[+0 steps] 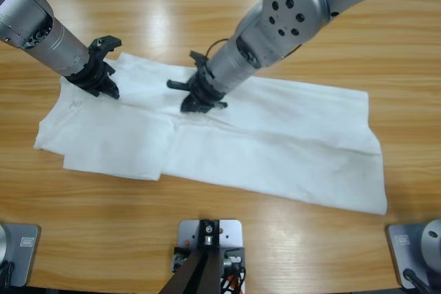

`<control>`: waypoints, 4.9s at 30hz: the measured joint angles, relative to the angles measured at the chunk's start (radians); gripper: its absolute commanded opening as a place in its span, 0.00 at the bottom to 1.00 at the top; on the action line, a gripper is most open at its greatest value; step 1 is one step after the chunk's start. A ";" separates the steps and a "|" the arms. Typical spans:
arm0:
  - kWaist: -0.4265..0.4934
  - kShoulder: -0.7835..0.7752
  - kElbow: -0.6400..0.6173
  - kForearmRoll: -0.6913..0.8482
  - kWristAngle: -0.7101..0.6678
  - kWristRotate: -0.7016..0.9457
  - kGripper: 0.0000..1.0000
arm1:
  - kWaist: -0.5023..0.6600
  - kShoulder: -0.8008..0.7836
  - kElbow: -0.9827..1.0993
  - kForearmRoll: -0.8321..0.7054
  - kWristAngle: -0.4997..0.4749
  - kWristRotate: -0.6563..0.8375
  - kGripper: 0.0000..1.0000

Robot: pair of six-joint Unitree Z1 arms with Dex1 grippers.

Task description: Fold clothes

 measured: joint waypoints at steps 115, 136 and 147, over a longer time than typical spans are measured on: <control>0.019 -0.450 0.499 -0.271 -0.154 -0.198 0.00 | 0.065 -0.359 0.015 0.543 -0.393 0.186 0.98; -0.005 -0.552 0.349 -0.007 -0.154 -0.189 0.00 | -0.497 -0.855 0.781 0.376 -0.531 0.513 0.98; -0.006 -0.552 0.290 0.038 -0.149 -0.189 0.00 | -0.532 -0.731 0.774 0.383 -0.507 0.501 0.89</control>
